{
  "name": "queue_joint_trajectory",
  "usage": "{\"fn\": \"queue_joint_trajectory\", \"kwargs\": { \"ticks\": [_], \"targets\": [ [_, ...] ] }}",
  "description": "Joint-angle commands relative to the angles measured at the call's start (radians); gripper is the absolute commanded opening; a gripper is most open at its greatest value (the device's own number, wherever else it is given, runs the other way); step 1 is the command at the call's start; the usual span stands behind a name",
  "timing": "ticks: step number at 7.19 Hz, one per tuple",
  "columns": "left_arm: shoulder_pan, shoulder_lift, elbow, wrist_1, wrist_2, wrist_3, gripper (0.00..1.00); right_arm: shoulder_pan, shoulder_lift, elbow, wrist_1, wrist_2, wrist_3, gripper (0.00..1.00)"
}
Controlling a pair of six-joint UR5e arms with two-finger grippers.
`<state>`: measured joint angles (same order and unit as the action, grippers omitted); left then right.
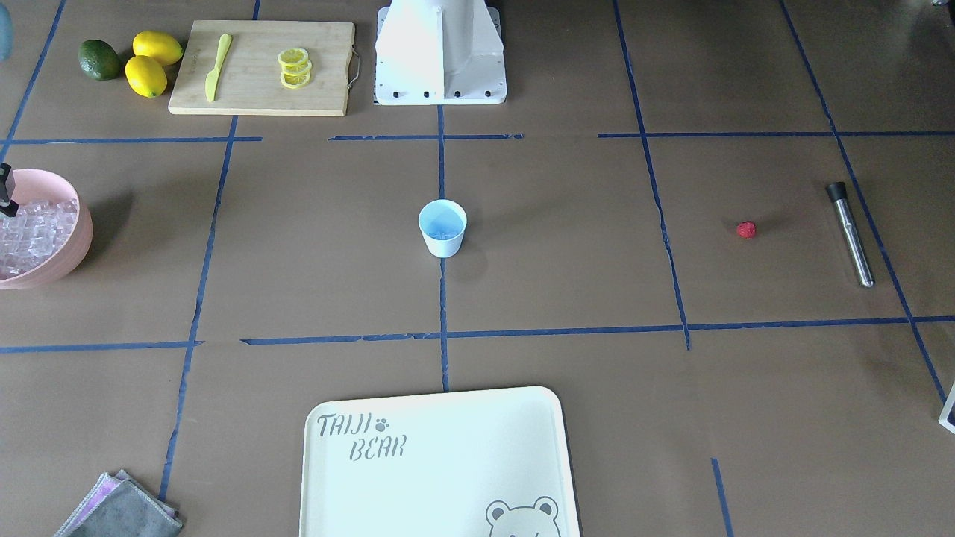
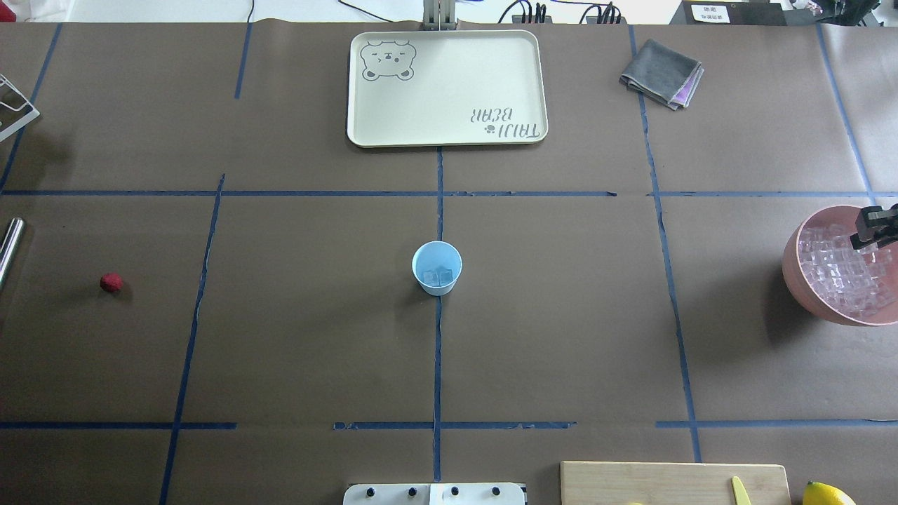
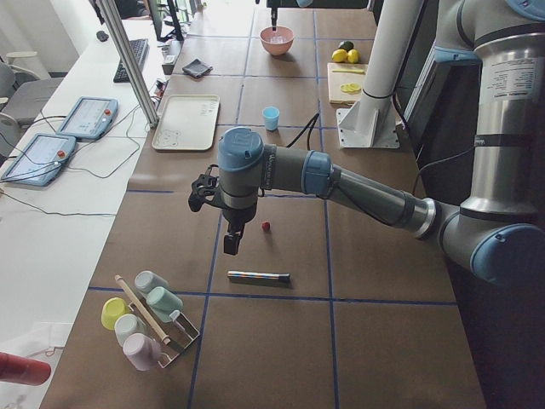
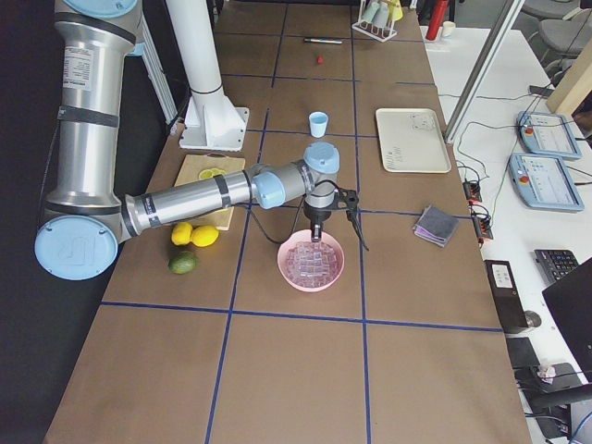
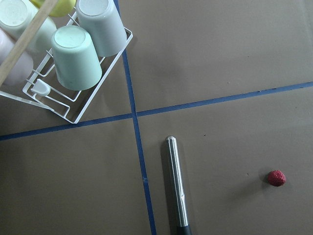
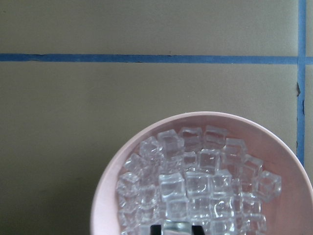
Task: Mash ice and strawberries in cup
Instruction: 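Lower the right gripper into the bowl and grasp a third ice cube, then carry the ice cube with the right gripper over the cup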
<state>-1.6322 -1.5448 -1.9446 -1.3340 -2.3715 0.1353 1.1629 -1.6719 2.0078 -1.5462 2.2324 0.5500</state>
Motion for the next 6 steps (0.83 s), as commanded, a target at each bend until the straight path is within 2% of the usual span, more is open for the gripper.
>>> {"fn": "queue_joint_trajectory", "kwargs": {
  "ticks": [1, 2, 3, 4, 6],
  "targets": [
    [0.000, 0.002, 0.004, 0.001, 0.000, 0.000, 1.00, -0.047, 0.213, 0.091, -0.264, 0.003, 0.019, 0.00],
    [0.002, 0.002, 0.012, 0.001, 0.001, 0.000, 1.00, -0.098, 0.373, 0.077, -0.411, 0.000, 0.028, 0.00],
    [0.002, 0.002, 0.012, 0.001, 0.002, 0.000, 1.00, -0.165, 0.529, 0.051, -0.505, -0.007, 0.139, 0.00],
    [0.003, 0.000, 0.013, 0.001, 0.002, -0.002, 1.00, -0.278, 0.637, 0.014, -0.500, -0.023, 0.330, 0.00],
    [0.006, 0.000, 0.015, 0.001, 0.002, -0.002, 1.00, -0.490, 0.841, -0.102, -0.485, -0.181, 0.601, 0.00]
  ]
}}
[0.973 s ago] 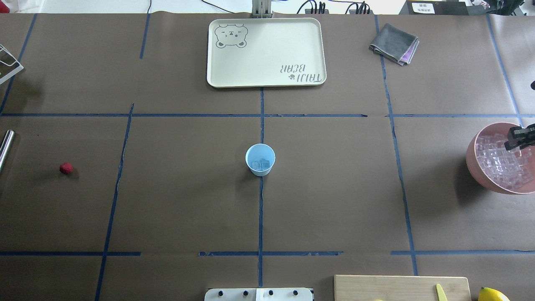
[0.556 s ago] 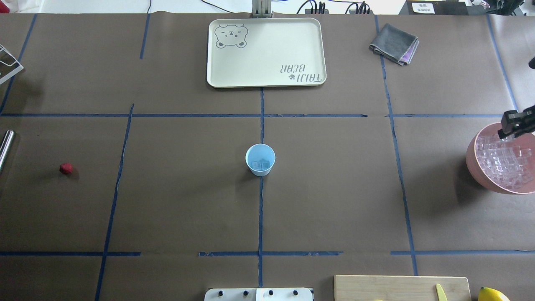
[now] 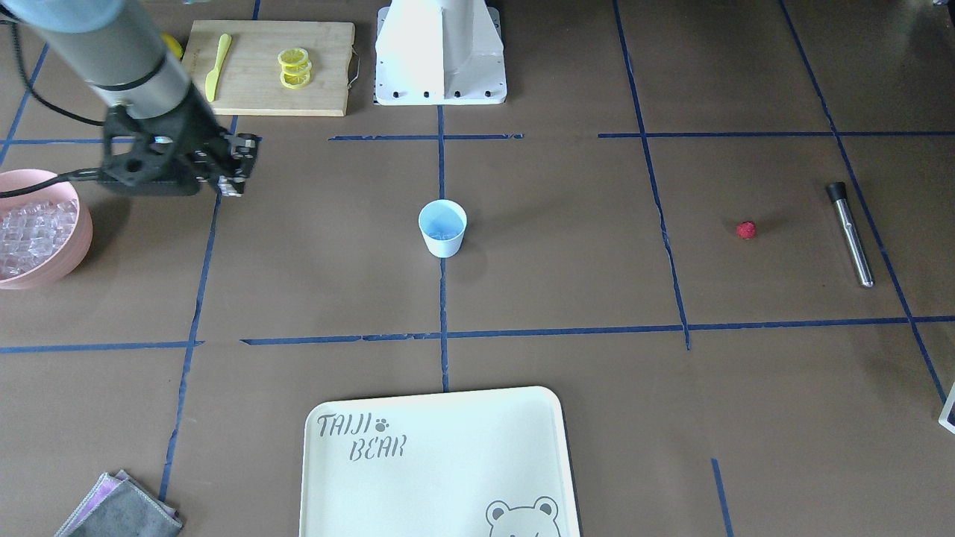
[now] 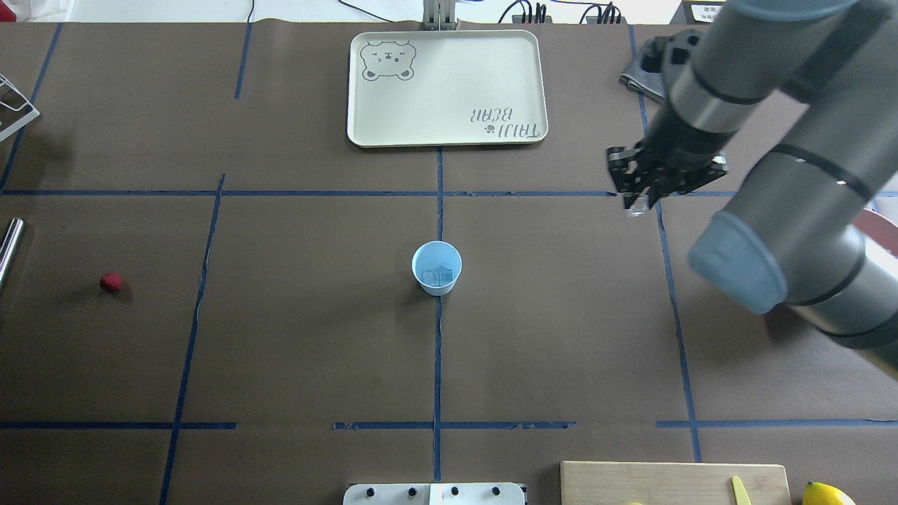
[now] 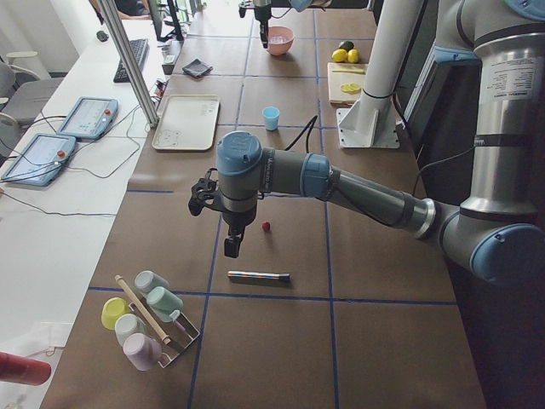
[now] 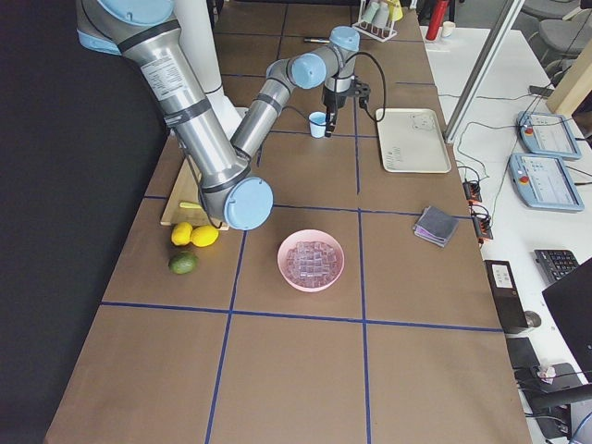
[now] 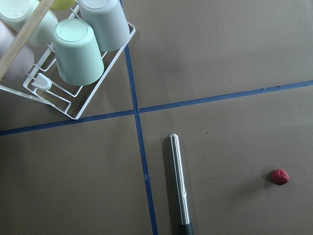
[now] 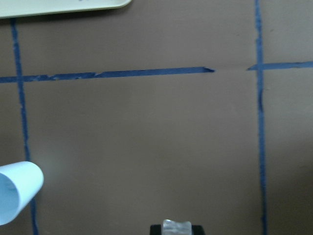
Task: Mash ice and strawberries in cup
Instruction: 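Carry the ice cube with the right gripper over the cup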
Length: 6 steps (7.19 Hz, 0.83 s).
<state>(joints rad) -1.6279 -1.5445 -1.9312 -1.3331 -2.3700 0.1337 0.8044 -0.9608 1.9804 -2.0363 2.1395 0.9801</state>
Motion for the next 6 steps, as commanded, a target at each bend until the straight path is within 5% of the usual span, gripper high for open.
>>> {"fn": "queue_joint_trajectory", "kwargs": {
  "ticks": [1, 3, 6],
  "targets": [
    [0.002, 0.000, 0.003, 0.000, 0.000, 0.000, 1.00, -0.192, 0.193, -0.186, 0.131, -0.134, 0.268, 0.00],
    [0.003, 0.000, 0.006, 0.000, 0.002, 0.000, 1.00, -0.286, 0.296, -0.372, 0.215, -0.245, 0.344, 0.00],
    [0.003, 0.000, 0.008, 0.000, 0.002, 0.000, 1.00, -0.303, 0.298, -0.405, 0.247, -0.266, 0.344, 0.01]
  ]
}}
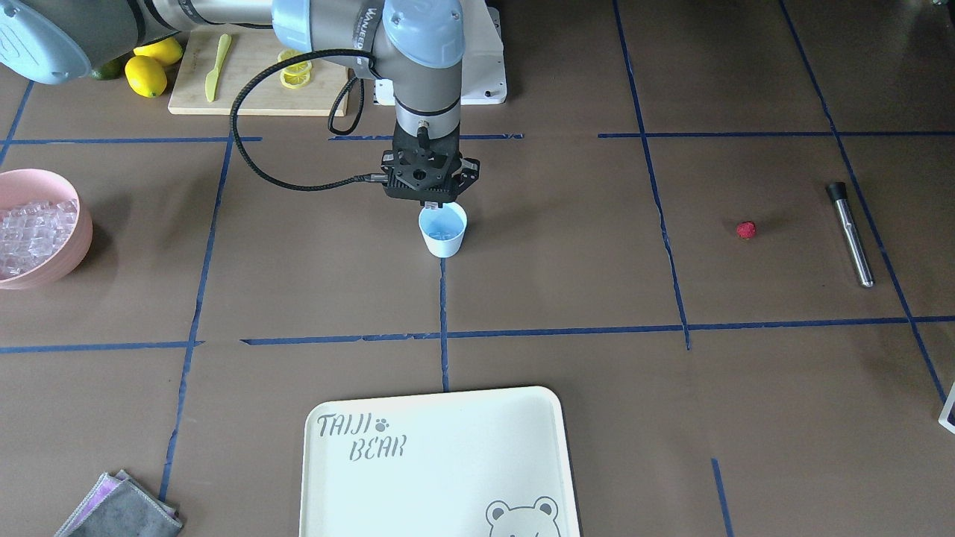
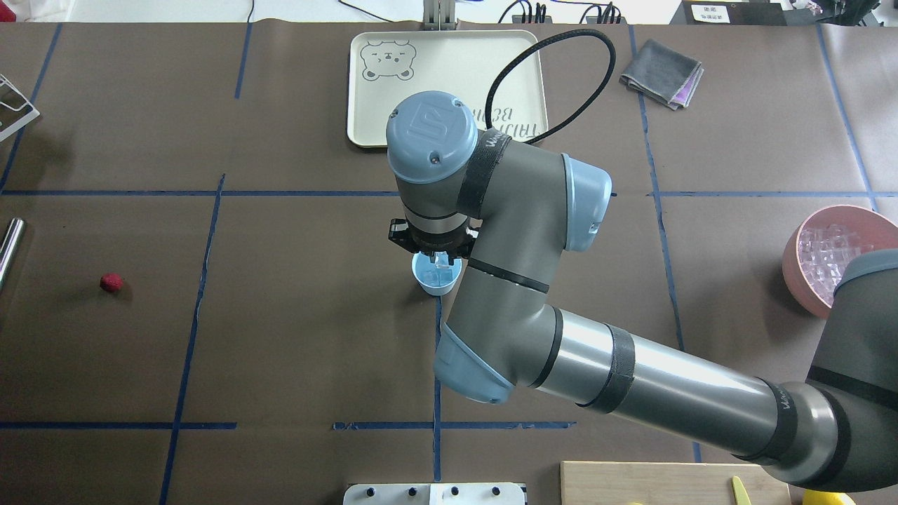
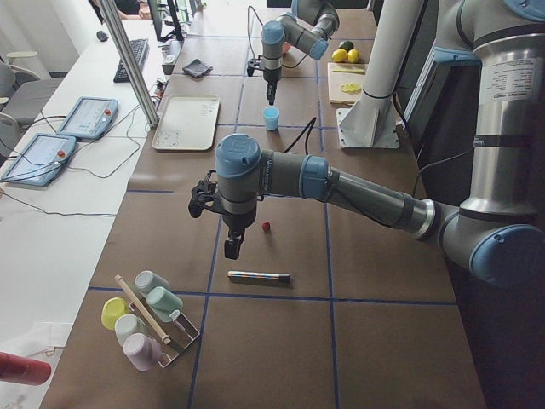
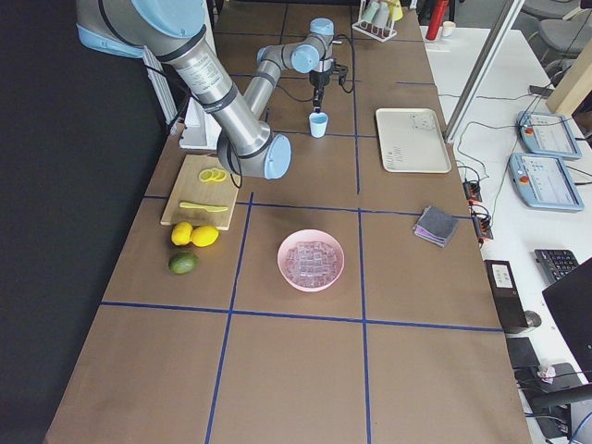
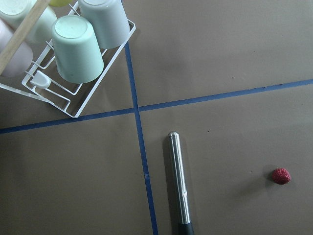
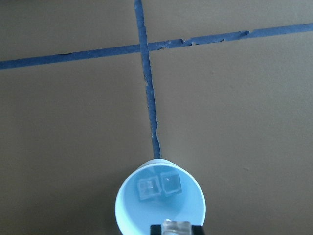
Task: Mash ice and strawberries in cup
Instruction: 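Open the right gripper to drop the ice cube into the cup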
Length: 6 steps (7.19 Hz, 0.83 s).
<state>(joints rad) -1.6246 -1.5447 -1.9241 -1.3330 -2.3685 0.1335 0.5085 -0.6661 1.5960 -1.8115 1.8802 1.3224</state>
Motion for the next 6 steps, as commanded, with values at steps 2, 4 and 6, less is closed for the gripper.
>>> {"fn": "queue_joint_trajectory", "kwargs": {
  "ticks": [2, 4, 6],
  "targets": [
    [0.000, -0.002, 0.014, -0.006, 0.000, 0.000, 1.00, -0.008, 0.009, -0.036, 0.024, -0.009, 0.001, 0.04],
    [0.000, -0.003, 0.014, -0.003, -0.001, 0.000, 1.00, -0.008, 0.008, -0.037, 0.035, -0.009, 0.001, 0.31],
    [0.000, -0.006, 0.014, -0.002, -0.001, 0.000, 1.00, -0.007, 0.008, -0.037, 0.037, -0.009, 0.001, 0.66]
  ]
}}
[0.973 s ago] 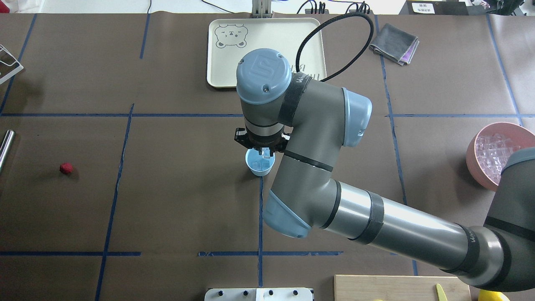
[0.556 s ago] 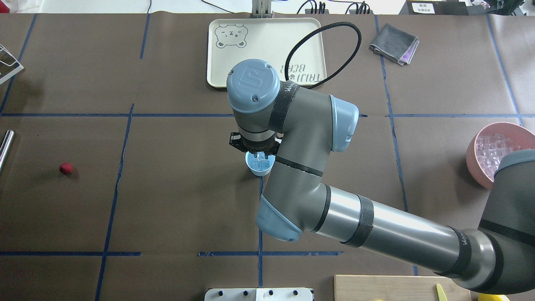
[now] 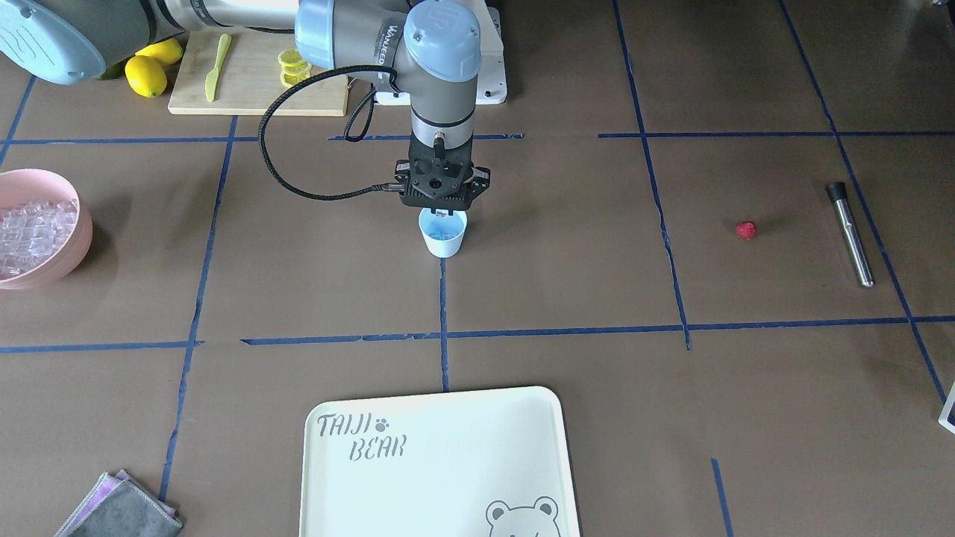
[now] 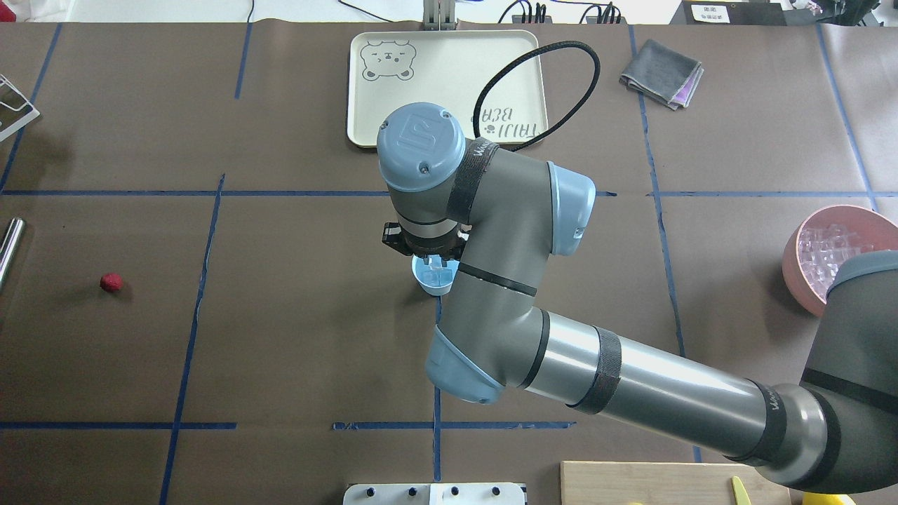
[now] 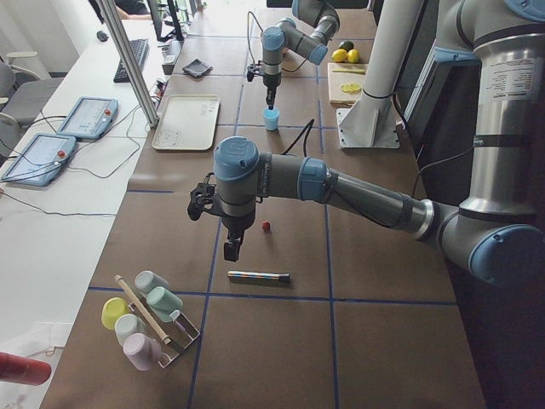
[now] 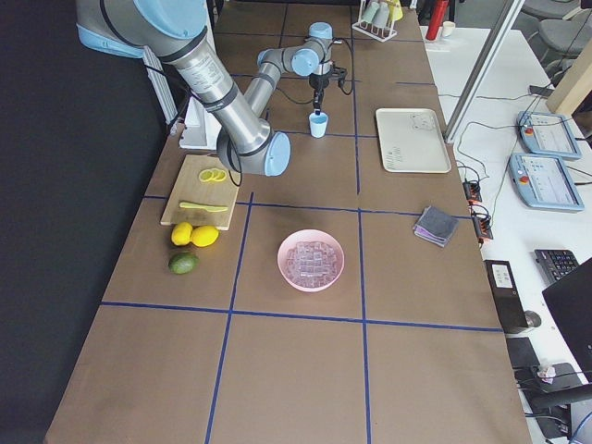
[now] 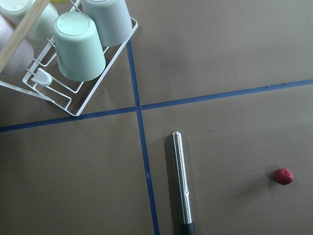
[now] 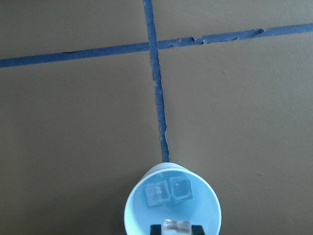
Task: Mash ice and strawberries in cup
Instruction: 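Open the right gripper to drop the ice cube into the cup, then raise the right gripper toward the bowl while the left gripper reaches for the strawberry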
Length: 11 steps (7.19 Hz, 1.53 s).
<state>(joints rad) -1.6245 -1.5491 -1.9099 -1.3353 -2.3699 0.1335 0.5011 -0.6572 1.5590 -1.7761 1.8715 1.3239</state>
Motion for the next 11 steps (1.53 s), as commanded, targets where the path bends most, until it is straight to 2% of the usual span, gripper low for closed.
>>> {"fn": "queue_joint_trajectory", "kwargs": {
  "ticks": [1, 2, 3, 5, 7, 8, 9, 10, 11],
  "targets": [
    [0.000, -0.005, 0.000, 0.001, 0.000, 0.000, 1.00, 0.000, -0.002, 0.001, 0.001, 0.000, 0.000, 0.85],
    [0.000, -0.008, 0.000, 0.001, 0.000, 0.000, 1.00, 0.000, -0.002, 0.001, 0.003, 0.000, 0.000, 0.94],
    [0.000, -0.008, 0.000, 0.002, 0.000, 0.000, 1.00, 0.002, -0.002, 0.001, 0.003, 0.000, 0.000, 0.98],
    [0.017, -0.005, -0.009, -0.014, 0.001, -0.047, 1.00, 0.008, -0.005, 0.009, 0.003, 0.000, -0.002, 0.98],
    [0.109, 0.003, -0.020, -0.060, 0.000, -0.076, 1.00, 0.052, -0.039, 0.068, -0.002, 0.009, -0.005, 0.99],
    [0.130, 0.004, -0.027, -0.133, 0.000, -0.174, 1.00, 0.089, -0.104, 0.157, -0.006, 0.024, -0.018, 0.99],
    [0.208, 0.032, -0.059, -0.210, 0.001, -0.324, 1.00, 0.137, -0.187, 0.247, -0.006, 0.055, -0.053, 0.99],
    [0.297, 0.081, -0.095, -0.334, 0.005, -0.497, 1.00, 0.190, -0.246, 0.306, -0.008, 0.101, -0.116, 0.99],
    [0.369, 0.101, -0.095, -0.492, 0.012, -0.699, 1.00, 0.223, -0.304, 0.346, -0.006, 0.109, -0.167, 0.99]
  ]
}}
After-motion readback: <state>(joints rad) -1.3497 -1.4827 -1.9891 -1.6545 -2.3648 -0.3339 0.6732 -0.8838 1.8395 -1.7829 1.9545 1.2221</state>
